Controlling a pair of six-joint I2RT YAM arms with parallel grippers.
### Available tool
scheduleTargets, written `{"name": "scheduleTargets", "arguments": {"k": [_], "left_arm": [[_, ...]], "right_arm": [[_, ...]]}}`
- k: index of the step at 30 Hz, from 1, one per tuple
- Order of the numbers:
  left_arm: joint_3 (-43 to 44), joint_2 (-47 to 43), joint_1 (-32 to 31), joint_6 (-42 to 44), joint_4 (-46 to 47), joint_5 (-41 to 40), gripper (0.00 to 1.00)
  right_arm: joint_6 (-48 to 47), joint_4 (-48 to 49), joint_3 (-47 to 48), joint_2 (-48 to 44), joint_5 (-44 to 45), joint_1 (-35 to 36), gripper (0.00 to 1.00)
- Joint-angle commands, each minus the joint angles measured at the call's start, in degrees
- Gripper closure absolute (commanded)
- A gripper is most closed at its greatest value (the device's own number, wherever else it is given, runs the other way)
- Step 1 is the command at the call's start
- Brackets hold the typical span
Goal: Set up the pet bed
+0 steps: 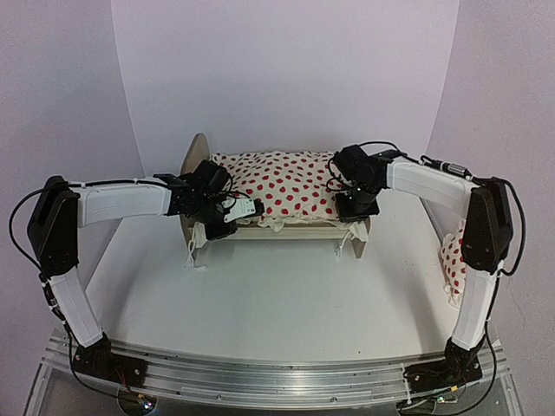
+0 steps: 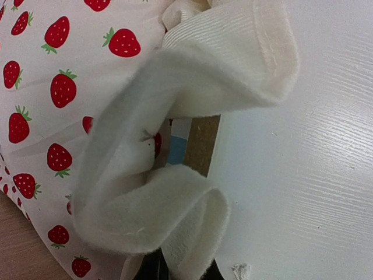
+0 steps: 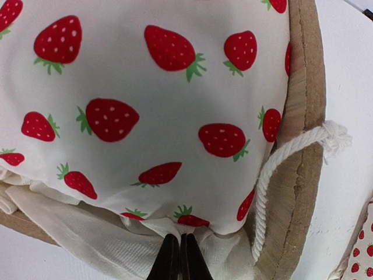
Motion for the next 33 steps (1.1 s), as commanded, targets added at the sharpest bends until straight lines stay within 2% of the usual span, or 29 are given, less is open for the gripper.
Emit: {"name": "scheduleTargets", "arguments": {"k": [1, 3, 8, 13, 16, 18, 24, 25, 29, 33], "left_arm": [[3.5, -6.4, 2.6, -3.8, 1.9, 2.1, 0.93], [1.8, -7.9, 2.5, -3.3, 1.6, 5.7, 0.87], [0.2, -7.9, 2.7, -3.4, 1.4, 8.7, 0.84], [2.3, -7.6, 3.0, -3.6, 0.7, 13.2, 0.63], [3.6, -6.9, 3.0, -3.2, -0.1, 15.1, 0.58], [4.1, -6.6, 3.0, -2.9, -0.7, 14.7, 0.63], [1.9, -7.9, 3.8, -1.0, -2.8, 12.7, 0.90], [1.8, -8.0, 4.0, -0.9, -3.4, 12.7, 0.98], [1.7, -10.2, 6.0, -1.4, -5.4, 14.7, 1.00], [-0.9, -16.2, 9.4, -0.8, -1.7, 15.5, 1.00]], "right_arm": [[-2.9, -2.0, 1.4, -6.7, -3.8, -1.2, 1.00], [-3.0, -1.9, 1.0, -7.2, -5.9, -1.5, 1.00], [-2.1, -1.8, 0.5, -6.9, -9.2, -1.5, 1.00], [-2.1, -1.4, -1.0, -7.0, -11.7, -1.5, 1.00], [-1.7, -0.8, -1.8, -7.1, -12.9, -1.5, 1.00], [-1.6, -0.5, -2.1, -7.4, -13.1, -1.5, 1.00], [-1.9, 0.1, -3.2, -8.0, -12.7, -1.5, 1.00], [-1.9, 0.0, -3.4, -8.1, -12.6, -1.5, 1.00], [-2.2, -0.2, -3.6, -10.2, -11.2, -1.5, 1.00], [-2.8, -0.1, -4.7, -13.9, -11.6, -2.1, 1.00]]}}
